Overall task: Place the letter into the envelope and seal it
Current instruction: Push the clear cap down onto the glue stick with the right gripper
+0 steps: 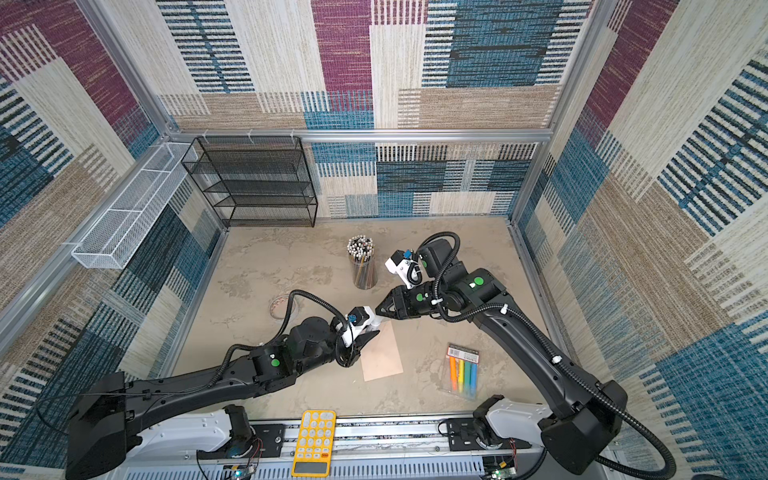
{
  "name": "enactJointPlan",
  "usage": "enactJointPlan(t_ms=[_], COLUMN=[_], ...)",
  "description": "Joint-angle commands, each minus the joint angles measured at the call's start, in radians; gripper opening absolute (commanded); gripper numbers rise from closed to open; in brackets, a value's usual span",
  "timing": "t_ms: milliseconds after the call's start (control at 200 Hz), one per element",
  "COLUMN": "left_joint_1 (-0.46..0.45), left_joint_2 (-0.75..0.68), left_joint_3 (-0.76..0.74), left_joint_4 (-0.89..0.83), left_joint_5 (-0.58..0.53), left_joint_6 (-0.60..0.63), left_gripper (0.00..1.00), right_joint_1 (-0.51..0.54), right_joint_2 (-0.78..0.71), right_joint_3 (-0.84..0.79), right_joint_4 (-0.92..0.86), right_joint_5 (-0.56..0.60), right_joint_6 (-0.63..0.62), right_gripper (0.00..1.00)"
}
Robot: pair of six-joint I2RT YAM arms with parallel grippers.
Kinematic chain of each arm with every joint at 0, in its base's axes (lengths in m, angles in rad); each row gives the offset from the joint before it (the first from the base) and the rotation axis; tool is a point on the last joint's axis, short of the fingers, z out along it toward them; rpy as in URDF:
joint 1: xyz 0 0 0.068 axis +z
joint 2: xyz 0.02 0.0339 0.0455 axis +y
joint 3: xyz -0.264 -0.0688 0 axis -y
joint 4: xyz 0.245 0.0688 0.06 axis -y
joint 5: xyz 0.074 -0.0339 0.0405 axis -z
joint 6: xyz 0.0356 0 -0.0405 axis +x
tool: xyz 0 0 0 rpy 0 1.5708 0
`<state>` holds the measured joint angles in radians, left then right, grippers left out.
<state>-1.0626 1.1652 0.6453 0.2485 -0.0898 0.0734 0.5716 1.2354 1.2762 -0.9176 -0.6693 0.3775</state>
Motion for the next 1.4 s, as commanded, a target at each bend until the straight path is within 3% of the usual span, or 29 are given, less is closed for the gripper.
enactJointPlan(t_ms=[0,451,1393], left_joint_1=[0.0,0.0,0.025], left_joint_2=[0.002,0.0,0.021], left_joint_3=[0.015,0.022,0.048], left_joint_4=[0.063,0.058,0.03], left_joint_5=[0.025,0.019,0.044], left_joint_6=[-0.016,-0.017,-0.058], left_gripper=[0.0,0.0,0.0], right_joint_1=[0.017,0.05,0.097], right_joint_2=[0.007,0.029,0.025], right_joint_3=[0.012,0.045,0.083], right_joint_4=[-0.01,-0.077,-0.074], right_joint_5=[-0.029,0.122,0.151], right_joint_6=[0.01,0.003,0.001], right_gripper=[0.3,0.3,0.32])
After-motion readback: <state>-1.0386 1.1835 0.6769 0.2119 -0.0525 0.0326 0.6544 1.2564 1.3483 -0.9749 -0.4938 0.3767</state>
